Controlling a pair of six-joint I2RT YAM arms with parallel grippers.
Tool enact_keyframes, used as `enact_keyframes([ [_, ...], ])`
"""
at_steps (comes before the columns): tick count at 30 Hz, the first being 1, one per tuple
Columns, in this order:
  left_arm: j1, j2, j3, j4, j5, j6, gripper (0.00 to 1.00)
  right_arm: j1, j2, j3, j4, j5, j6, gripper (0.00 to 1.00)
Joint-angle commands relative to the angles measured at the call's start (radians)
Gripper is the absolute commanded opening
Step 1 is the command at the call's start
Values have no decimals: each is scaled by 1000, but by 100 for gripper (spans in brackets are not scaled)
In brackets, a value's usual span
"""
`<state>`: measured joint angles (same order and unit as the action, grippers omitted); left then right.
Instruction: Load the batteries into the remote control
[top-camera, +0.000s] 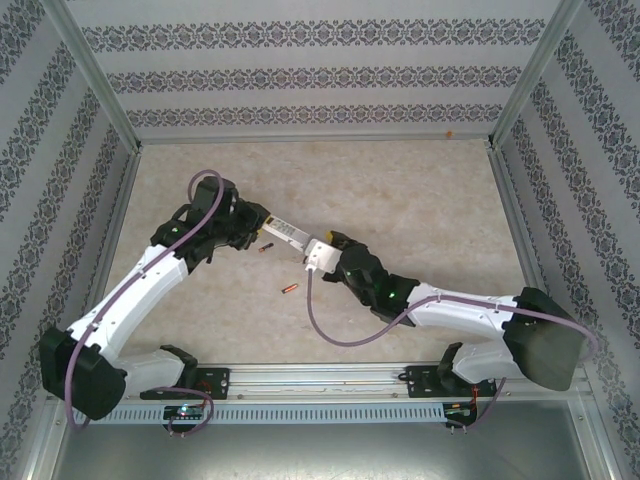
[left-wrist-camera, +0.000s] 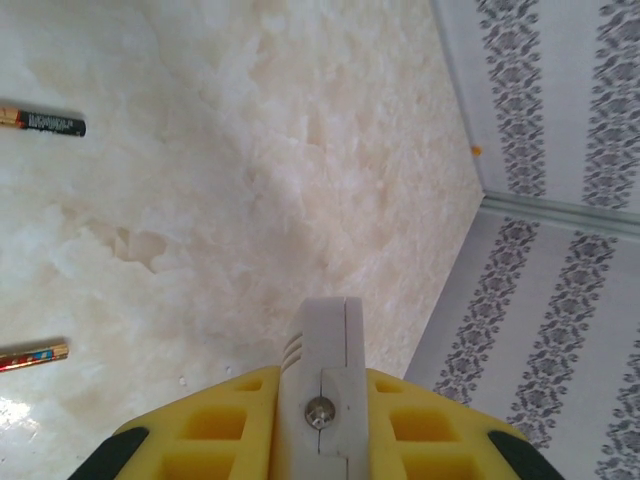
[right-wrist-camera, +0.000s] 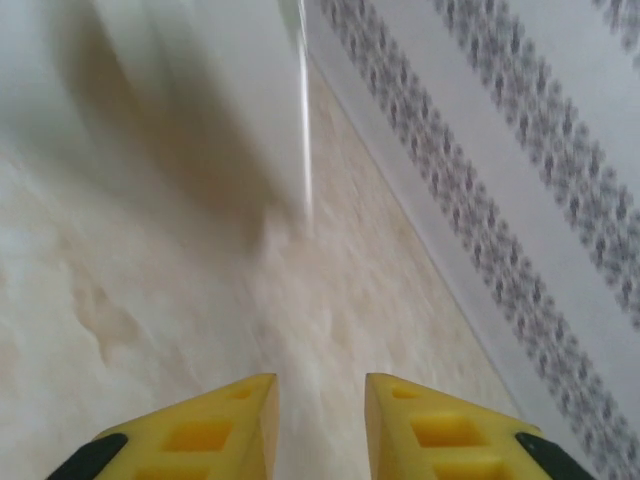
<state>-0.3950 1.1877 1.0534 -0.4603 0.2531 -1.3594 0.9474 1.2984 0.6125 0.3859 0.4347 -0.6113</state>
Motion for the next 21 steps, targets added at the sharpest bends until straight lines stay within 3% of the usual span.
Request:
enact_keyframes([
  [1,8,-19,-22,-4,9,-16,18,-4,-63,-13,-35,-6,49,26],
  [5,8,-8,-35,9,13,-22,18,-4,-98,-15,-53,-49,108,17],
  [7,9,-6,-41,6,8,-24,18,1,-119,-14,-91,-95,163,18],
  [11,8,-4,-50,19,14,-43,18,62,-134,-36,-41,-169,190,50],
  [13,10,-1,-50,22,9,-43,18,77,-118,-6,-49,-206,204,53],
  [16,9,10,-56,29,-10,-31,18,71,-92,20,-31,-161,236,59],
  [21,8,36,-73,22,8,-36,19,73,-98,72,-85,-174,264,77],
])
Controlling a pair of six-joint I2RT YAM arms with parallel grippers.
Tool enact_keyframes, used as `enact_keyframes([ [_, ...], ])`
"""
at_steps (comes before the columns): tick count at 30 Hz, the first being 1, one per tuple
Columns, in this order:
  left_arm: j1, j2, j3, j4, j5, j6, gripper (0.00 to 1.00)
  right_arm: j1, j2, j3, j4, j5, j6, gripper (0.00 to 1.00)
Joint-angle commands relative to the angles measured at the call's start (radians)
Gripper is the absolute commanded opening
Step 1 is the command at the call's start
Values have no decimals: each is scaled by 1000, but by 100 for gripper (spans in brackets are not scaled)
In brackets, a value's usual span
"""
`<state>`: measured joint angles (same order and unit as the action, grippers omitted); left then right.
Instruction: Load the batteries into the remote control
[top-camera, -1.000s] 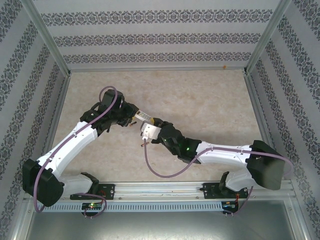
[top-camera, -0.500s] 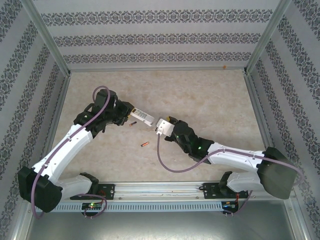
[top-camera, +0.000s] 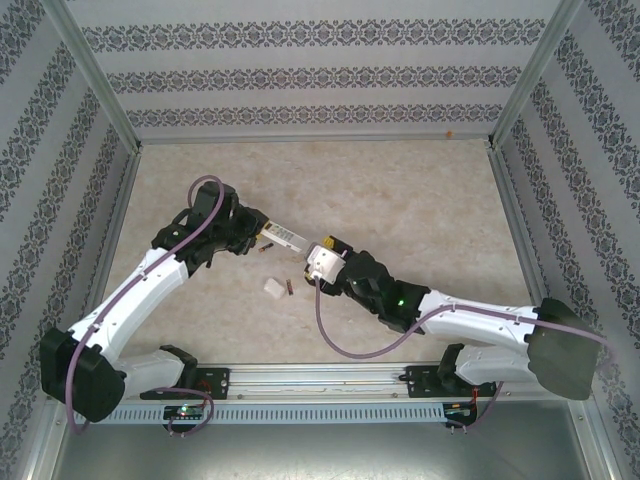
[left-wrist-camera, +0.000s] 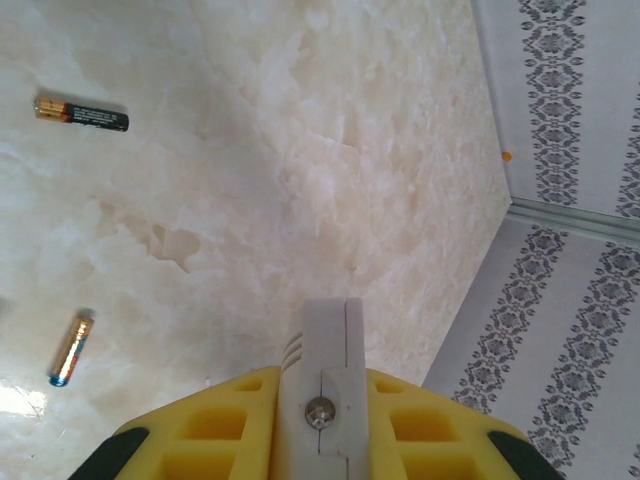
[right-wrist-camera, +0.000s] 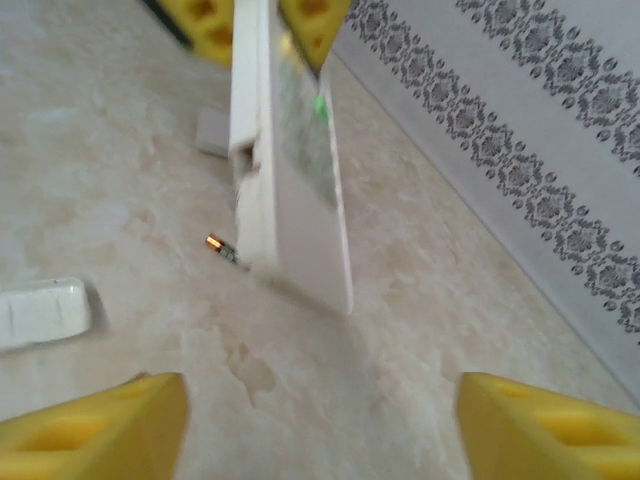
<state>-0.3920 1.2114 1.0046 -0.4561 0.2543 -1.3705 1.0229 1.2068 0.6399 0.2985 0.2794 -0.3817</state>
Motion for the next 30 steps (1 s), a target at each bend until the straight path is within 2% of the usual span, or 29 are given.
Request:
enact_keyframes([
  [1,2,15,-32,34,19,-37,19,-3,4,46,19,-16,12,79],
  [3,4,17,-39,49,35,-50,19,-3,46,71,36,-8,-53,78],
  [5,2,16,-39,51,41,-51,19,-3,102,103,48,-24,-114,71],
  [9,2,3,-48,50,45,-56,19,-4,216,182,72,-51,-172,36],
  [14,3,-19,-62,53,35,-59,19,-7,264,228,67,-88,-188,15],
  [16,5,-23,-59,52,39,-58,19,-10,260,226,54,-94,-179,16],
  [17,5,-24,-54,52,39,-55,19,-10,255,220,50,-94,-176,23],
  [20,5,-30,-39,43,29,-43,19,-11,229,181,47,-115,-179,66],
  [22,6,-31,-32,34,18,-40,20,-12,219,166,42,-108,-184,74],
  [24,7,-30,-29,35,18,-40,20,-15,220,167,37,-83,-190,71],
  [28,6,-29,-38,45,34,-51,21,-29,241,190,39,-48,-196,35],
  [30,7,-31,-41,45,31,-52,22,-29,241,198,39,-59,-199,23],
])
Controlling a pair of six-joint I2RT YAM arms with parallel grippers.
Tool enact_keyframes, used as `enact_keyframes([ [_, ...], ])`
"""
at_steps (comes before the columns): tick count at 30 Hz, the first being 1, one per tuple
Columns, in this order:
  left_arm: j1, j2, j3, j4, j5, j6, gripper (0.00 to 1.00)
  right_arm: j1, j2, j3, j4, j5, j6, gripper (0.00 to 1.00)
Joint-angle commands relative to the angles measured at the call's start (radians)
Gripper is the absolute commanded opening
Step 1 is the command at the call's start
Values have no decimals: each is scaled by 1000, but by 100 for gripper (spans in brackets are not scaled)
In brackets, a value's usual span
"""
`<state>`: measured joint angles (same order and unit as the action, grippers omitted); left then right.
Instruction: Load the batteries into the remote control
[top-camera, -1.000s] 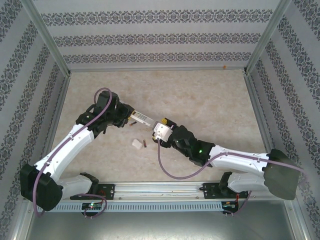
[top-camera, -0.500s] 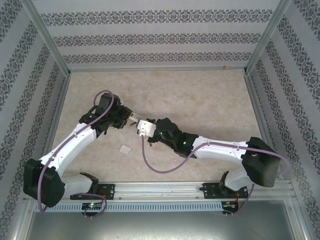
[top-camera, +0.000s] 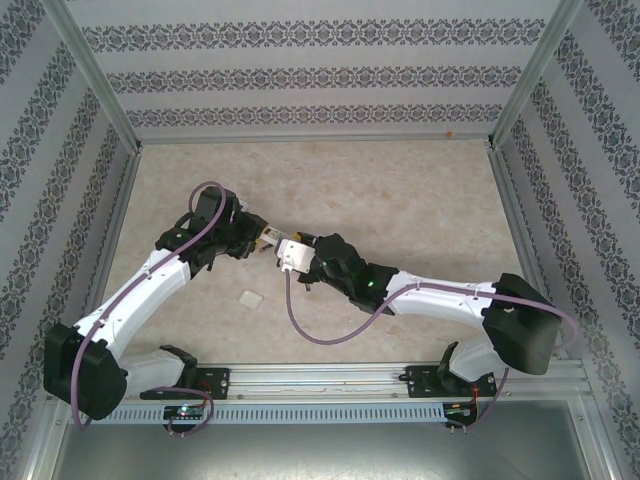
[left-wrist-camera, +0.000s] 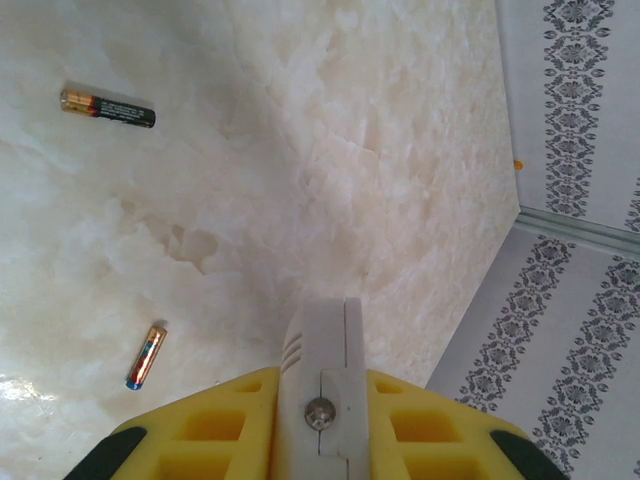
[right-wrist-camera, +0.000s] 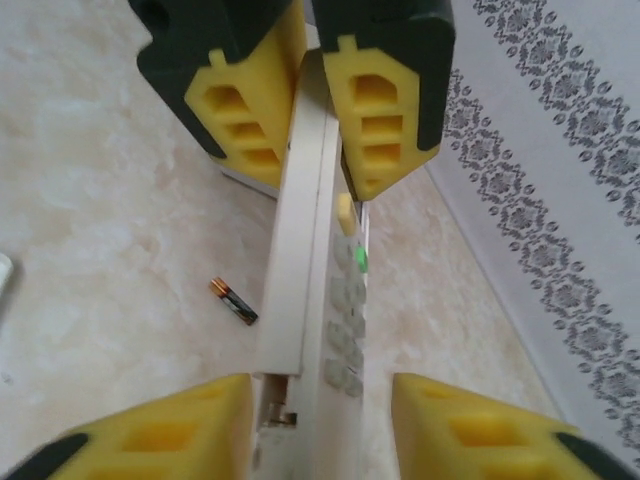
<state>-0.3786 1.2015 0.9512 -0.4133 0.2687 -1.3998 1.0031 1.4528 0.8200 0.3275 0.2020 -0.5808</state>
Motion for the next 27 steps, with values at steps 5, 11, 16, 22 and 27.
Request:
enact_keyframes([
  [5,-7,-51,-3,77,-82,94,53,-42,-52,27,-104,-77,117,5],
  [11,-7,-198,-62,315,-174,718,92,-355,-54,135,-582,-807,468,11],
  [16,-7,-312,-167,444,18,1033,98,-554,134,285,-978,-1001,491,12],
  [22,-7,-343,-217,452,149,1150,100,-593,278,335,-1057,-1000,485,17],
  [27,-8,-326,-216,431,250,1196,100,-615,395,364,-1043,-922,523,24],
])
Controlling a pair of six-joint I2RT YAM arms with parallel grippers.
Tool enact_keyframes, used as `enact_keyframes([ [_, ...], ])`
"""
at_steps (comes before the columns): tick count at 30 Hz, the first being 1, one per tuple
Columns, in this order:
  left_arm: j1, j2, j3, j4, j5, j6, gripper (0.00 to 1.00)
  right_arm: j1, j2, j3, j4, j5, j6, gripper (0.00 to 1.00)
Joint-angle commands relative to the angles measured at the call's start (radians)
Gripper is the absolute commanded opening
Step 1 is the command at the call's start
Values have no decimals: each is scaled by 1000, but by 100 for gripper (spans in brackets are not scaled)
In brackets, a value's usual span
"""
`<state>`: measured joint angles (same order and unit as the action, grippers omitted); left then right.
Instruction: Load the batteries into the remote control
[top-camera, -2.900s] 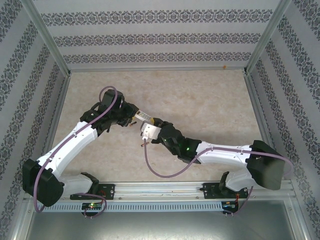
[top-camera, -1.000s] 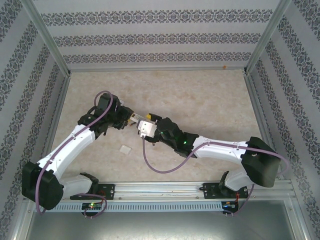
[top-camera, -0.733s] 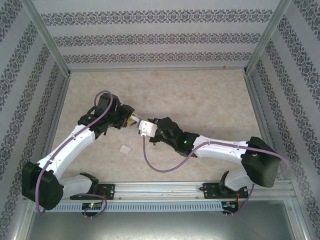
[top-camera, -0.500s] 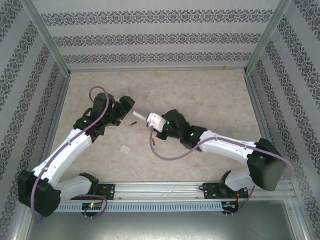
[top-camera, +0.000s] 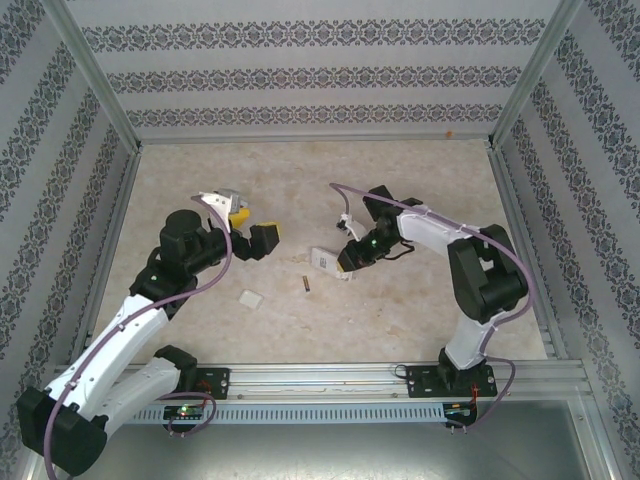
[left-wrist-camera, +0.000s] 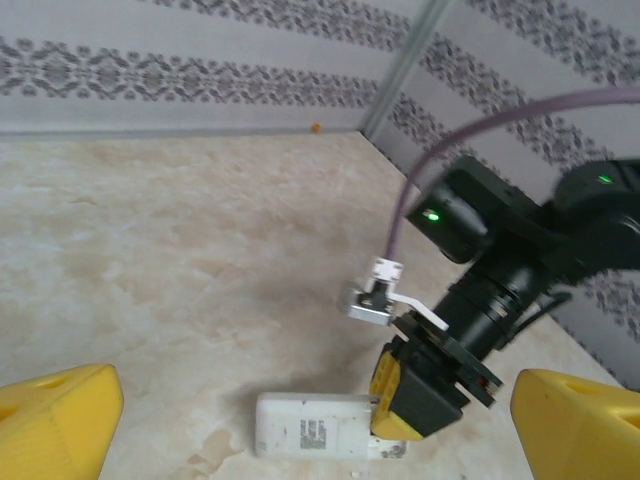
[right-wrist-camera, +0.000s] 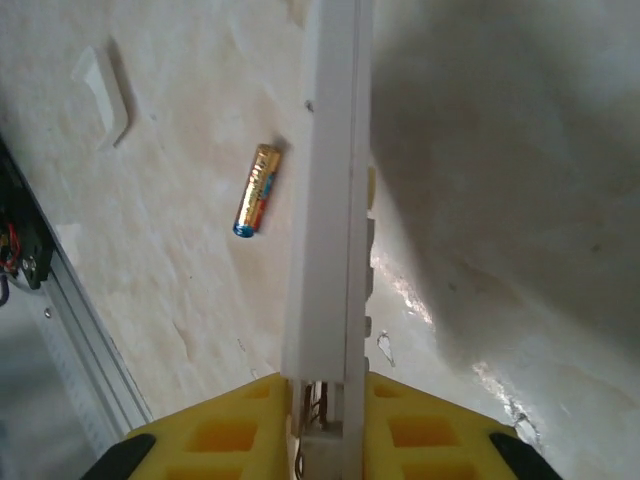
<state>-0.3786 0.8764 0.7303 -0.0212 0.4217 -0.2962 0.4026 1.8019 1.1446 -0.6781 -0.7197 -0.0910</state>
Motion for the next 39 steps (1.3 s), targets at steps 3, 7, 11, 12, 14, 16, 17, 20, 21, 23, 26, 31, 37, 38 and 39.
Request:
enact_keyframes([
  [3,-8,4,-7,43,100,80,100,-50,91,51,-8,72,83,39],
  [7,-8,6,-41,71,43,33,100,-70,91,86,-18,185,93,42],
  [11,-8,6,-76,120,41,-14,100,-41,47,128,-59,285,80,43],
  [12,-9,5,-79,120,41,-21,100,-15,15,115,-44,300,77,45],
  [14,-8,-4,-82,106,24,-26,100,67,-67,60,28,376,94,62],
  [16,-9,-17,-84,86,-18,-28,100,155,-111,11,91,458,105,81],
  [17,-9,-24,-85,75,-46,-28,100,195,-116,-2,110,497,110,86],
  [20,-9,-44,-90,50,-120,-28,100,259,-88,-3,124,602,121,91],
  [21,-8,-47,-90,43,-131,-25,100,267,-76,0,125,629,115,91],
  [23,-9,-54,-85,25,-138,-14,100,284,-44,17,113,654,99,90],
  [26,-8,-66,-81,5,-142,-7,100,315,15,57,73,667,54,88],
  [31,-9,-77,-111,26,-167,-20,100,342,93,112,32,628,-3,78],
  [37,-8,-72,-114,22,-180,10,100,343,153,168,-34,679,-77,54],
  [38,-8,-72,-116,21,-184,17,100,343,153,168,-44,696,-106,48],
  [39,-9,-74,-116,20,-186,26,100,343,143,162,-50,709,-145,45],
])
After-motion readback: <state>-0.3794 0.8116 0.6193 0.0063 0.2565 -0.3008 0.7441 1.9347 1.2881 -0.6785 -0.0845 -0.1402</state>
